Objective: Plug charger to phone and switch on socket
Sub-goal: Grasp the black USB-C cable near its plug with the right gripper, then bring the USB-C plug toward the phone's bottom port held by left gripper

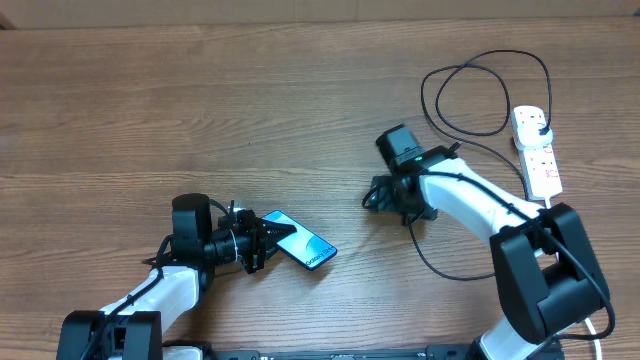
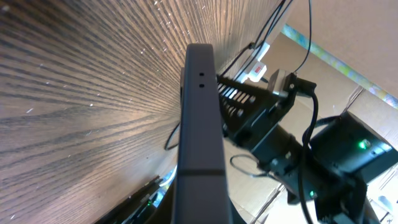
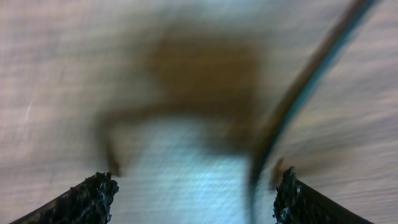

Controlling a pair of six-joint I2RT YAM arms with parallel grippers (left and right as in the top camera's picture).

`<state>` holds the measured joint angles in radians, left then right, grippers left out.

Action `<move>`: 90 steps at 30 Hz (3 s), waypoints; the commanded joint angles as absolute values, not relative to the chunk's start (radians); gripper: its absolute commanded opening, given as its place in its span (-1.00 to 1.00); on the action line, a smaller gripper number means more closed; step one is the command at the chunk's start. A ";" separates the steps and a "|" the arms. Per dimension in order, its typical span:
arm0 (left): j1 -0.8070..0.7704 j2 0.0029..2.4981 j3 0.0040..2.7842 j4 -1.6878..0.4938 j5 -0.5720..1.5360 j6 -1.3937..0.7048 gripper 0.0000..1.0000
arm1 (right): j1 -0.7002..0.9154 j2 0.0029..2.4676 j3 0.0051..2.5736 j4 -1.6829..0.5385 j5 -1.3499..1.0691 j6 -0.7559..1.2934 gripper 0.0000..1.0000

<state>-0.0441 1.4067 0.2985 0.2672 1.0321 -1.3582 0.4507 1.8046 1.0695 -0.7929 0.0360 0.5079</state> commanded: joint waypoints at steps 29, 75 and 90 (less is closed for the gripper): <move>-0.041 1.406 0.319 0.274 1.052 -1.365 -0.91 | 0.319 1.961 1.231 -0.611 0.138 0.517 0.34; 0.000 1.435 0.678 0.559 1.432 -1.225 -0.92 | 0.648 1.110 1.132 -1.115 -0.506 0.246 -0.92; -0.016 1.435 0.676 0.542 1.468 -0.985 -0.92 | 0.987 1.194 1.065 -1.003 -0.094 0.505 -0.92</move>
